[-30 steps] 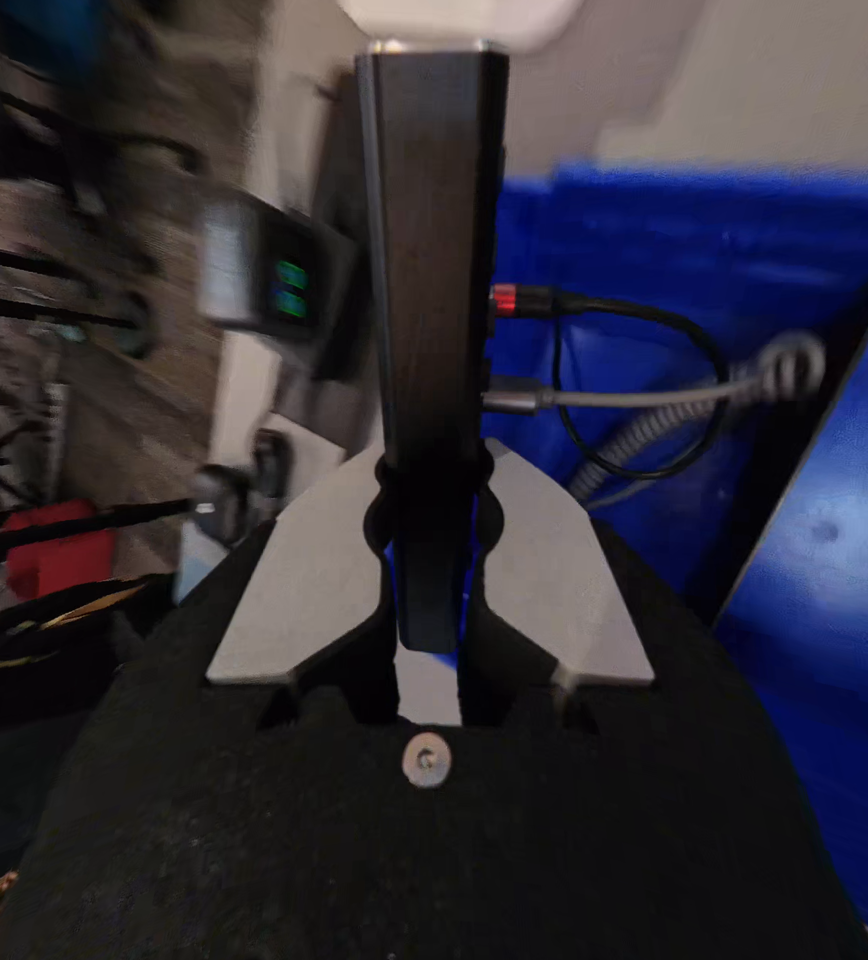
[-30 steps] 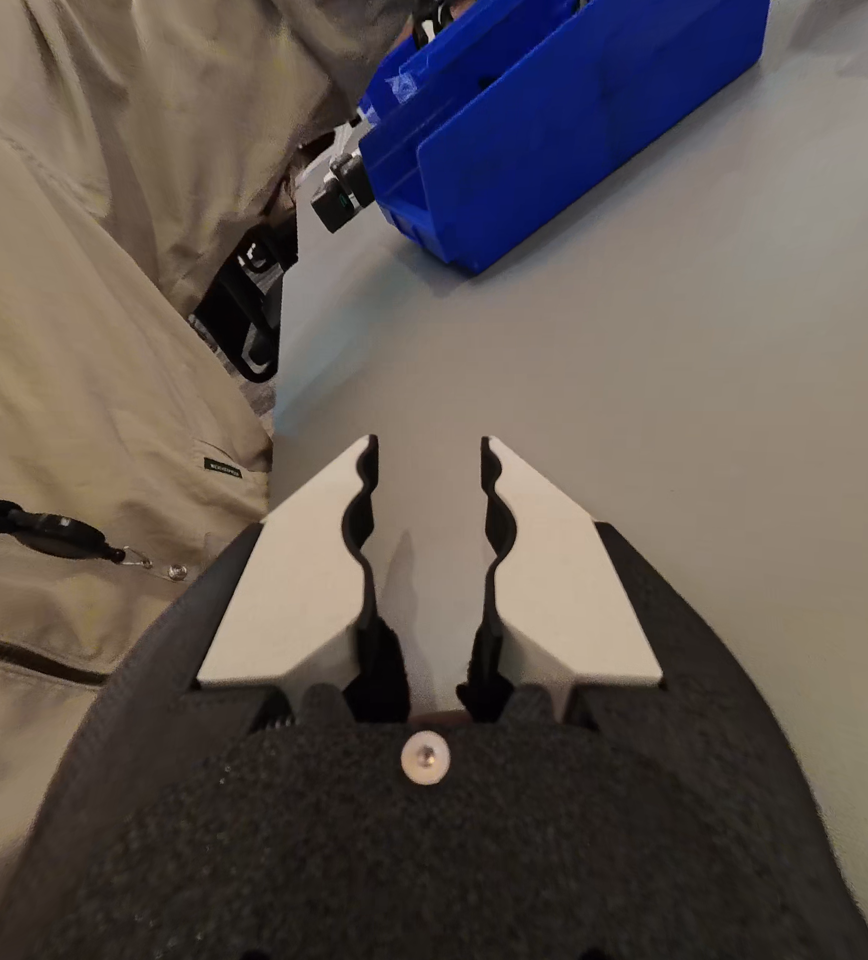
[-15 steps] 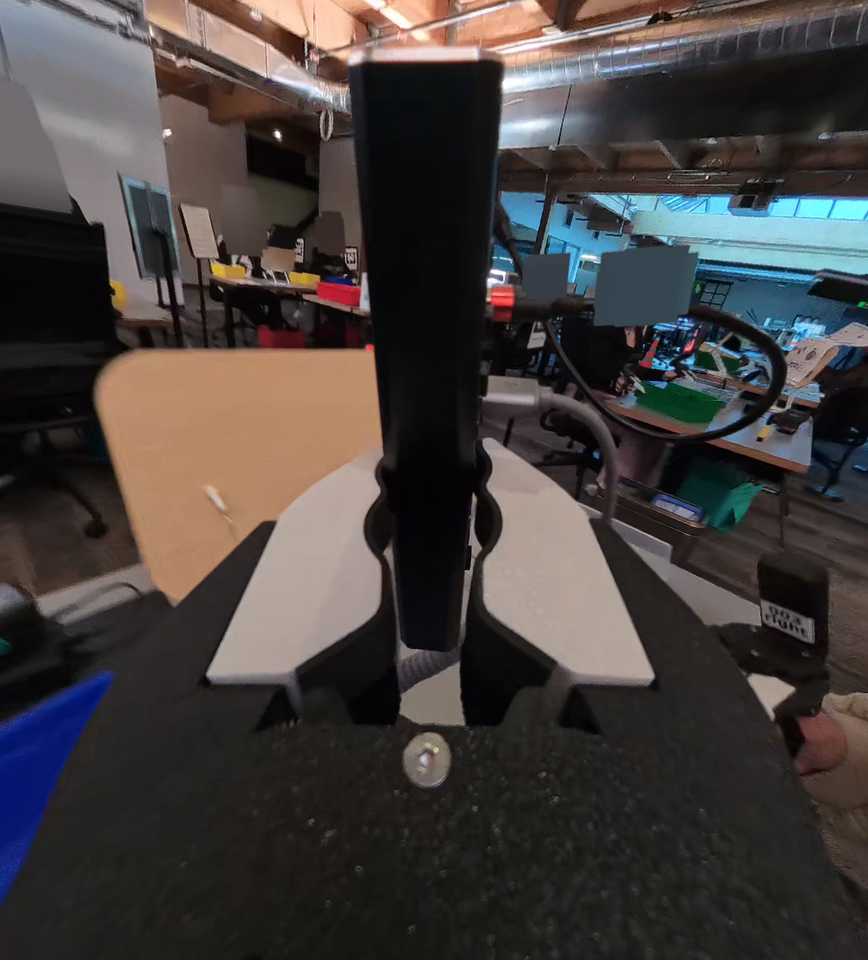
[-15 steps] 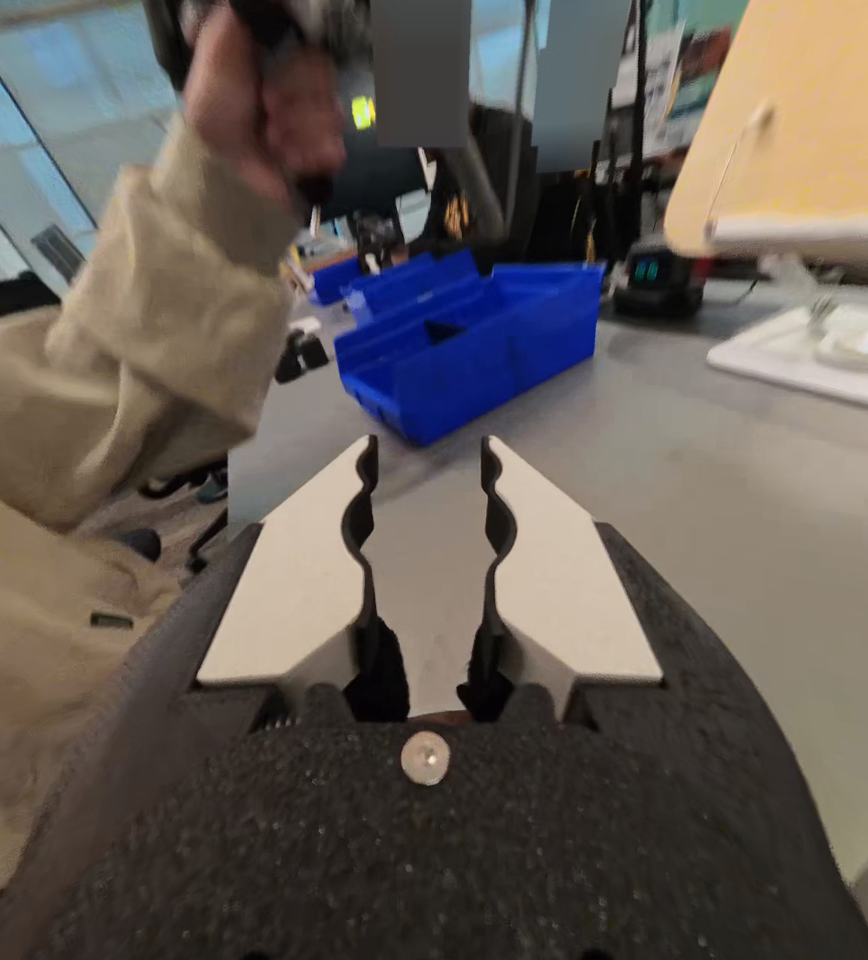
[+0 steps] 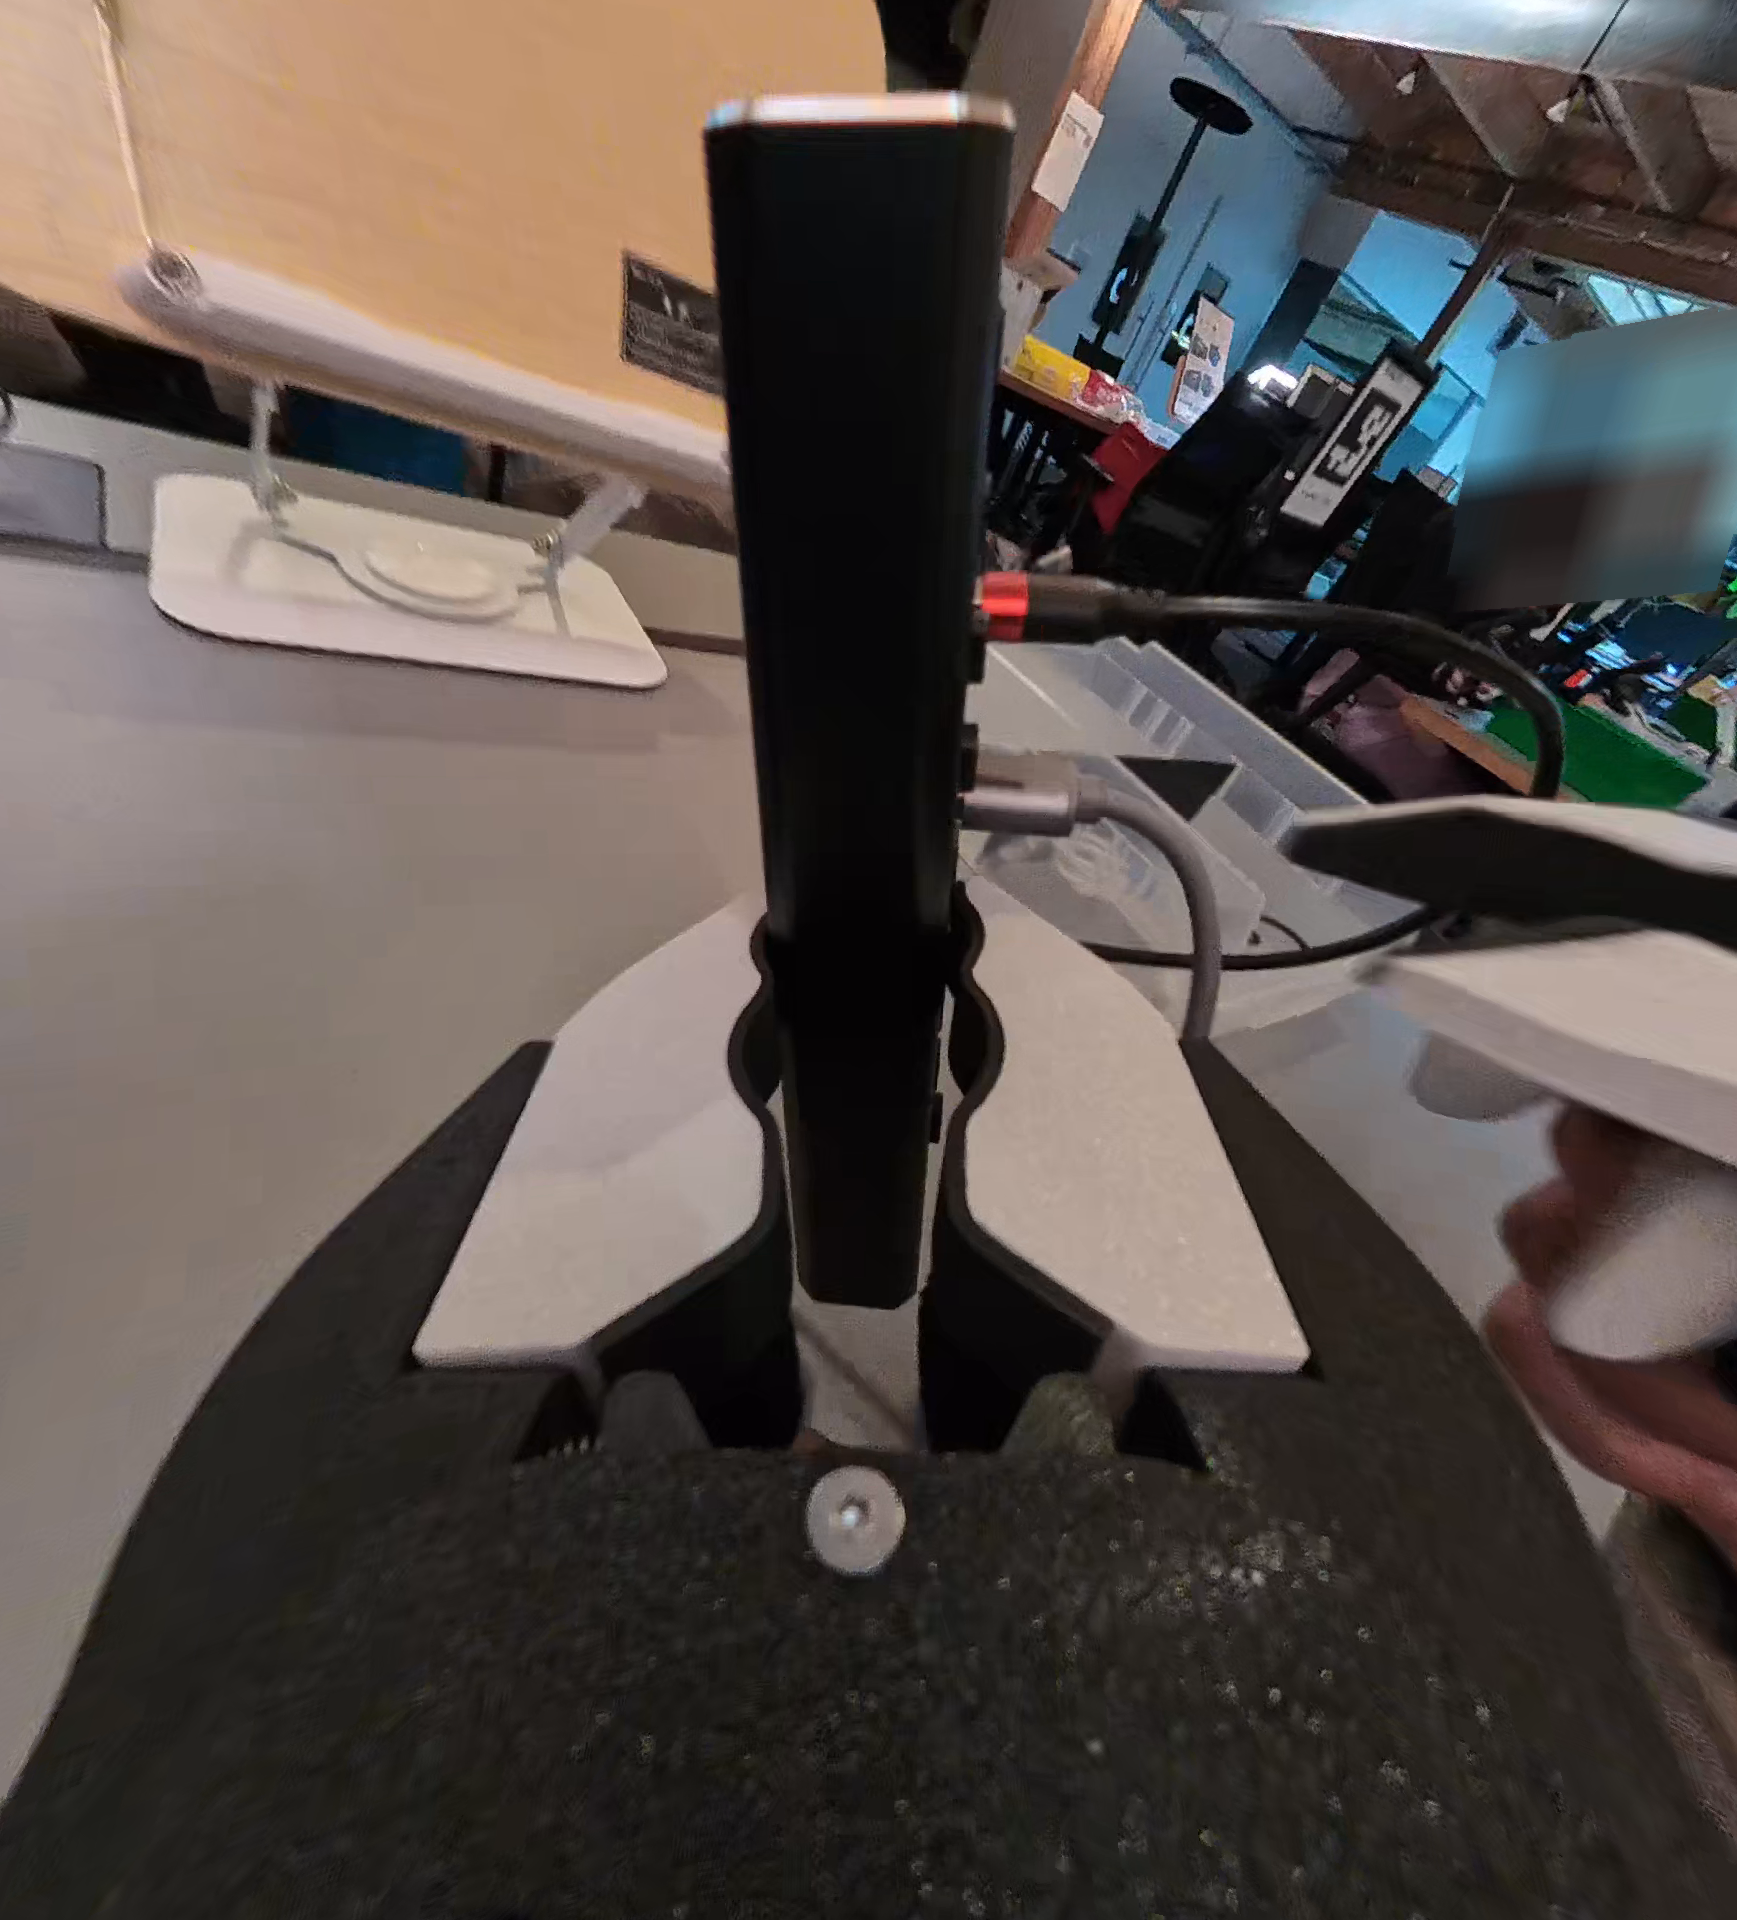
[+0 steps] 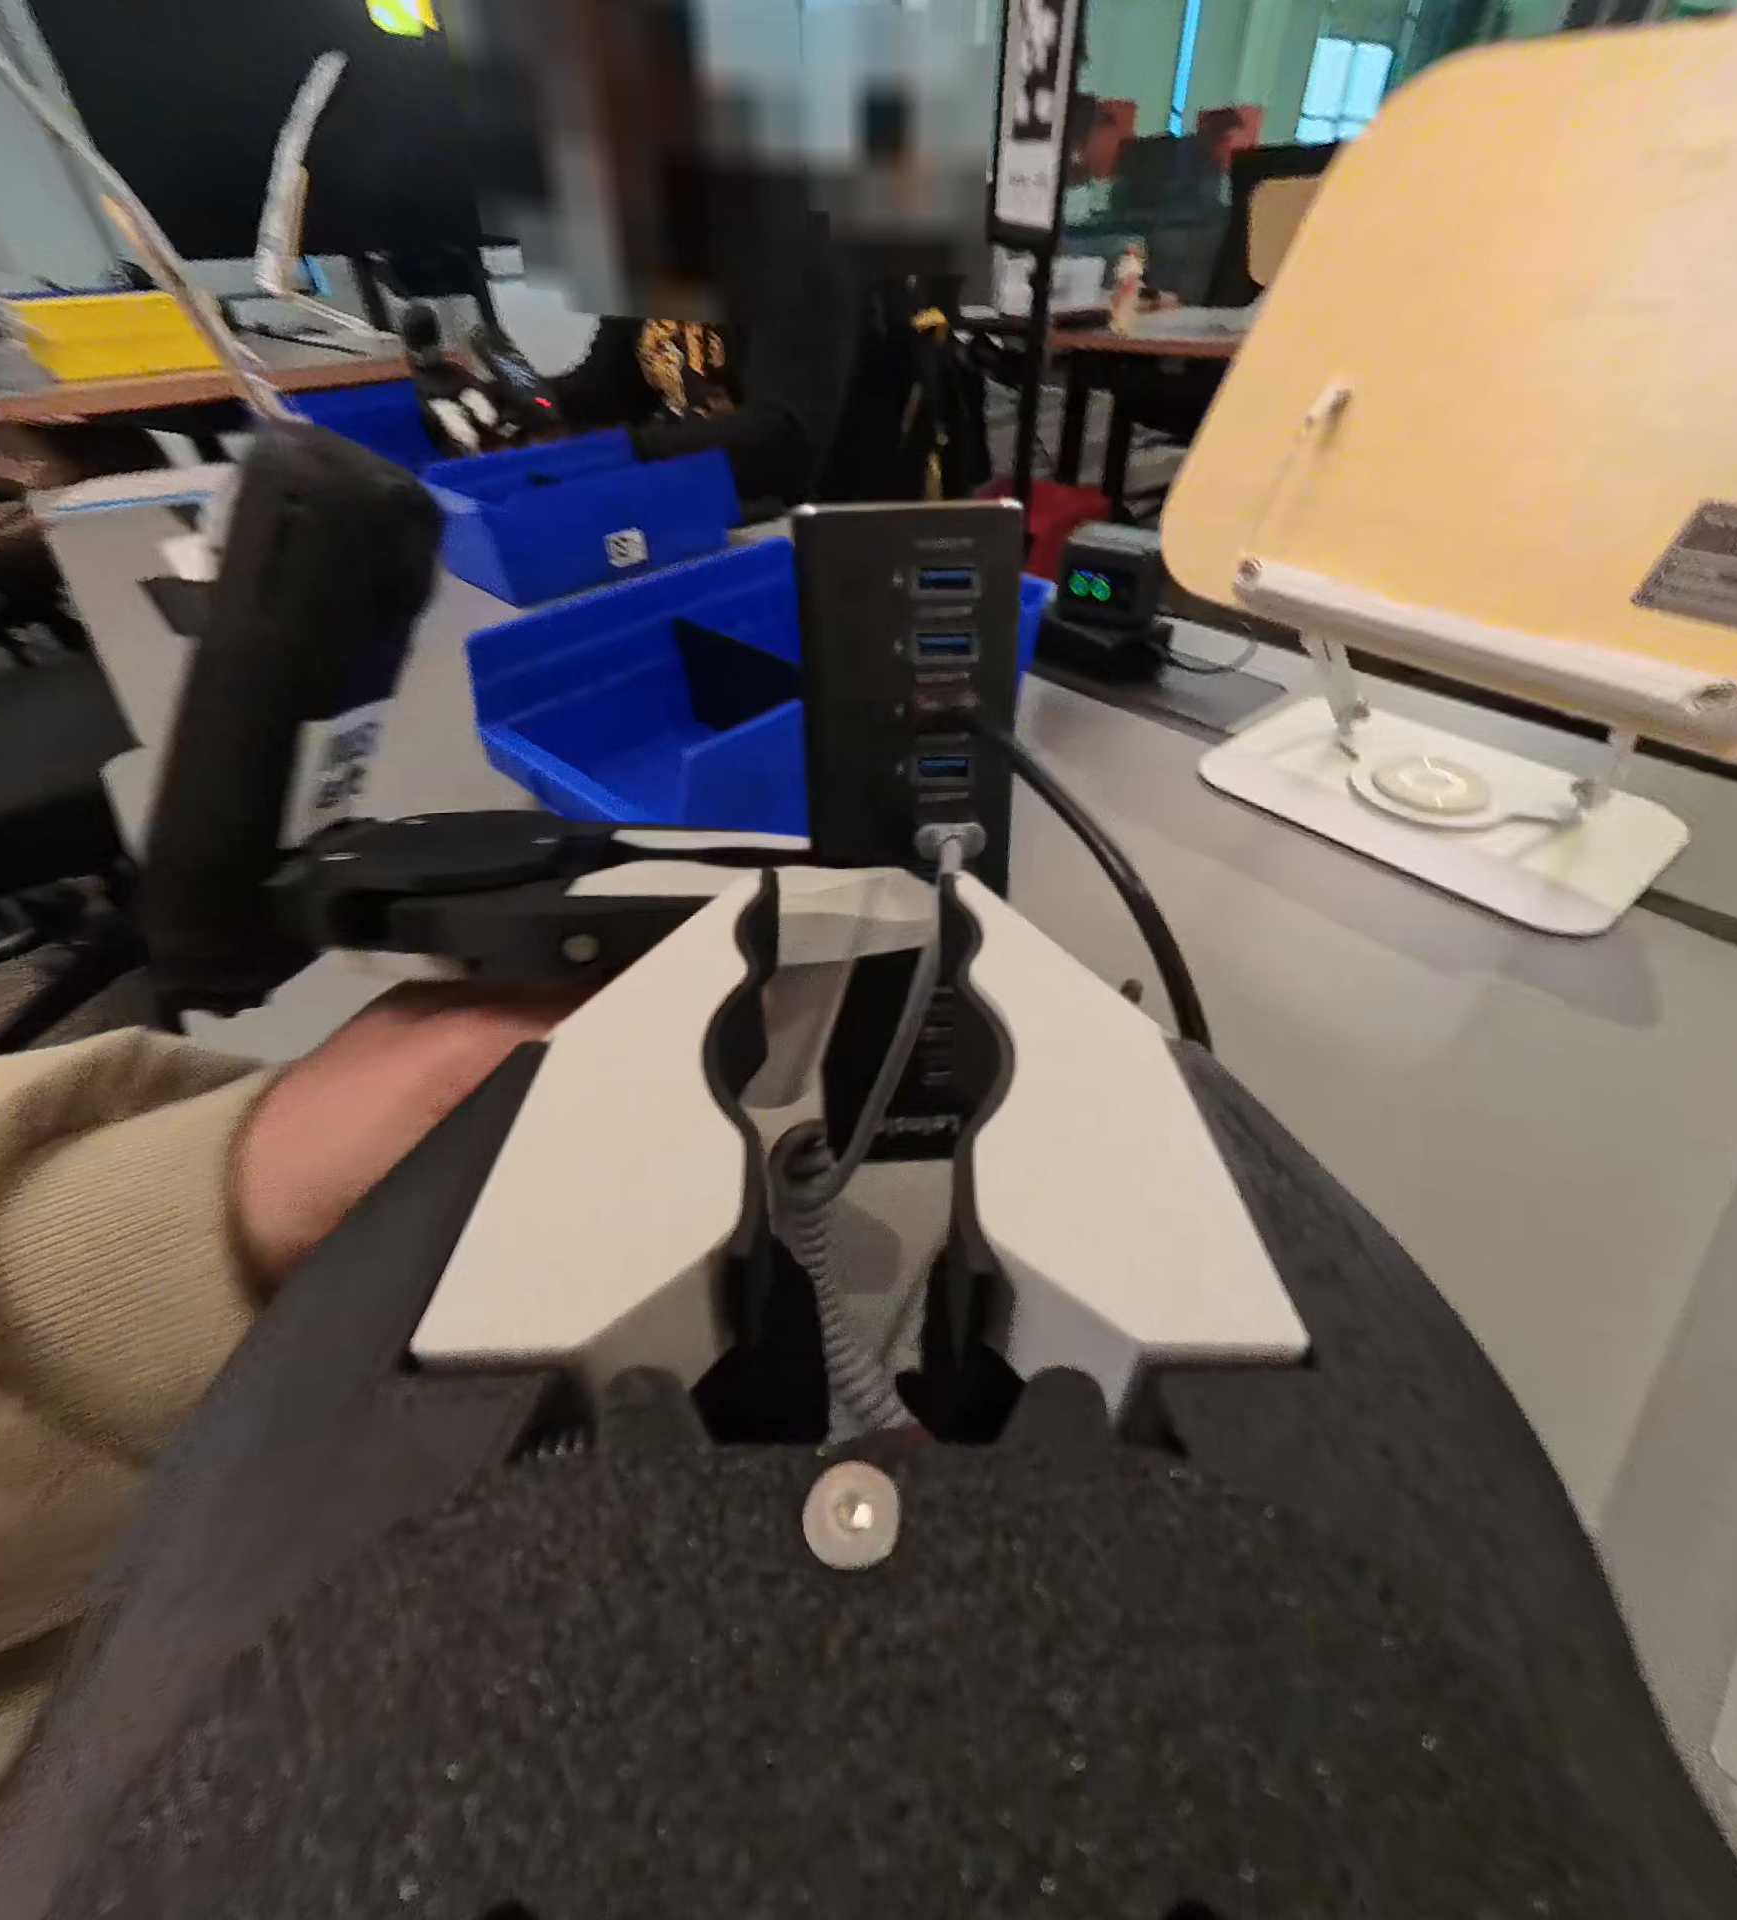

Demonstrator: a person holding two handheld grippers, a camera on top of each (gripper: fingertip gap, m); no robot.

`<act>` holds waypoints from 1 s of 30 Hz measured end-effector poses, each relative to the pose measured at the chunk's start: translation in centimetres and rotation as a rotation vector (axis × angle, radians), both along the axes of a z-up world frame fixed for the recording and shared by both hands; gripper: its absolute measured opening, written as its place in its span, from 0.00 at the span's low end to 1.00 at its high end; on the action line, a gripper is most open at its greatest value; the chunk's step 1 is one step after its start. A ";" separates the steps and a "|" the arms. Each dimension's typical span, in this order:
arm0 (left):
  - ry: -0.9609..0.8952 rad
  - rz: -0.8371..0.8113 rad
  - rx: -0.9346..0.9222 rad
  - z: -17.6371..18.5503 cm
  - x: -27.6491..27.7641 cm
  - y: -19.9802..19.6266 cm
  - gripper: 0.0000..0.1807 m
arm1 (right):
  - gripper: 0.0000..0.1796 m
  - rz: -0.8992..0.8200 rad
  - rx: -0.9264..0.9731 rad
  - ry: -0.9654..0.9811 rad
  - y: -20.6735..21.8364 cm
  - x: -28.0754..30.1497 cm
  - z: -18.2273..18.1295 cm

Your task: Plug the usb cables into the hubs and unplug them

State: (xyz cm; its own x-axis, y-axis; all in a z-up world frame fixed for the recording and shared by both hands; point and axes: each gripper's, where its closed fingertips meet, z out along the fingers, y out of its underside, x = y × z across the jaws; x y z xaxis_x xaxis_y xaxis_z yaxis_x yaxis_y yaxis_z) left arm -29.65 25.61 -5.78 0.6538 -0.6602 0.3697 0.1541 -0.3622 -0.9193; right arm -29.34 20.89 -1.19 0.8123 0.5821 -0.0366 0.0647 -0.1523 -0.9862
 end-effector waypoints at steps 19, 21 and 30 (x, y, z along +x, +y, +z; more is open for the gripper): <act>0.166 -0.059 0.076 -1.8 1.6 -1.1 0.16 | 0.09 -0.089 0.009 -0.046 2.6 1.5 -3.8; 0.158 -0.082 0.068 -1.9 1.9 -1.2 0.16 | 0.09 -0.092 0.016 -0.052 2.5 1.7 -3.9; 0.021 0.152 -0.119 -3.3 -6.3 5.2 0.15 | 0.09 -0.105 0.157 -0.023 -0.4 3.4 0.0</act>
